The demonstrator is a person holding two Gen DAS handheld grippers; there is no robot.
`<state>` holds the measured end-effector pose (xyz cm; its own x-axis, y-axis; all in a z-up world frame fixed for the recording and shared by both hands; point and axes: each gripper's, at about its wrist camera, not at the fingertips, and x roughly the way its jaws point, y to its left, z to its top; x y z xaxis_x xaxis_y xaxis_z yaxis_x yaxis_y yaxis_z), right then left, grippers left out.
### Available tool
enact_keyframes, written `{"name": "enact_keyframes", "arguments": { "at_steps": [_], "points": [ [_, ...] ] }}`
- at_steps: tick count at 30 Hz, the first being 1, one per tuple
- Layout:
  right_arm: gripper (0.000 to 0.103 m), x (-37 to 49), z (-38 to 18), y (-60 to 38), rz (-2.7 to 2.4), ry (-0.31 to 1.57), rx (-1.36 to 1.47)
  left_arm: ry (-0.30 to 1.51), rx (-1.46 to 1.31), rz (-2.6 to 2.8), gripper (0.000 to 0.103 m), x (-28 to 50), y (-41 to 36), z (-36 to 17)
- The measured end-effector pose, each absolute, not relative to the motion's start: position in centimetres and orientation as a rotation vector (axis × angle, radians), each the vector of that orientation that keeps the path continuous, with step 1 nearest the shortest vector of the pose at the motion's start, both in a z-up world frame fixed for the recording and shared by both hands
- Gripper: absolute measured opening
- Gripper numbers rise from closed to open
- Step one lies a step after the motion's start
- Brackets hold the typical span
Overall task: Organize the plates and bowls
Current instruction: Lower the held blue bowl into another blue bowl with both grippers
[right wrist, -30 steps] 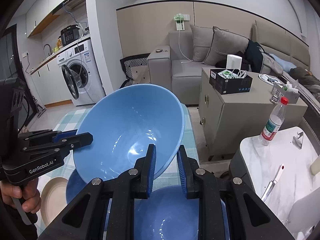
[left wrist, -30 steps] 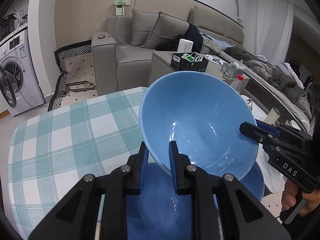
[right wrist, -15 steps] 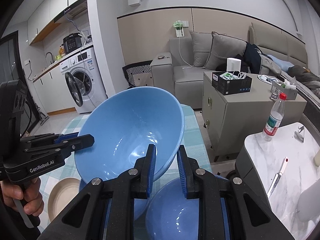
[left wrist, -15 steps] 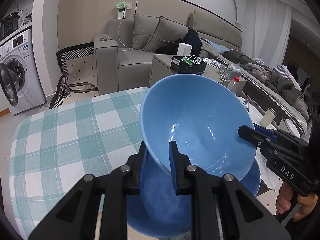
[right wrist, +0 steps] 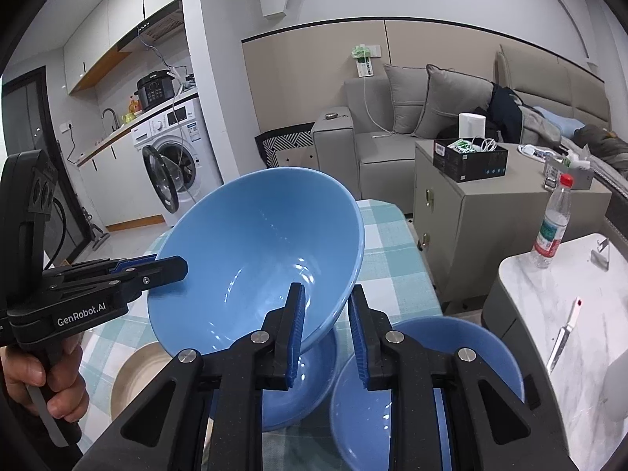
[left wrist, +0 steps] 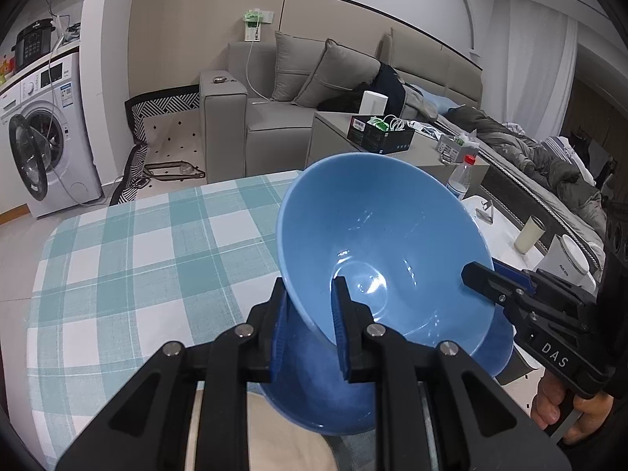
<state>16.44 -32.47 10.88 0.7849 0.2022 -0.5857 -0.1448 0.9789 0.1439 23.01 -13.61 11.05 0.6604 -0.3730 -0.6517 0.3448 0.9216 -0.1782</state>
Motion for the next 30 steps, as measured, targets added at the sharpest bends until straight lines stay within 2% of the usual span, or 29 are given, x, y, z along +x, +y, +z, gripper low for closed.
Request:
{"name": "enact_keyframes", "arguments": {
  "at_steps": [30],
  "points": [
    [0.024, 16.5, 6.1, -30.4, 0.273, 0.73, 0.101, 0.817, -0.02, -0.313, 0.019, 22.3, -12.2, 7.6]
  ]
}}
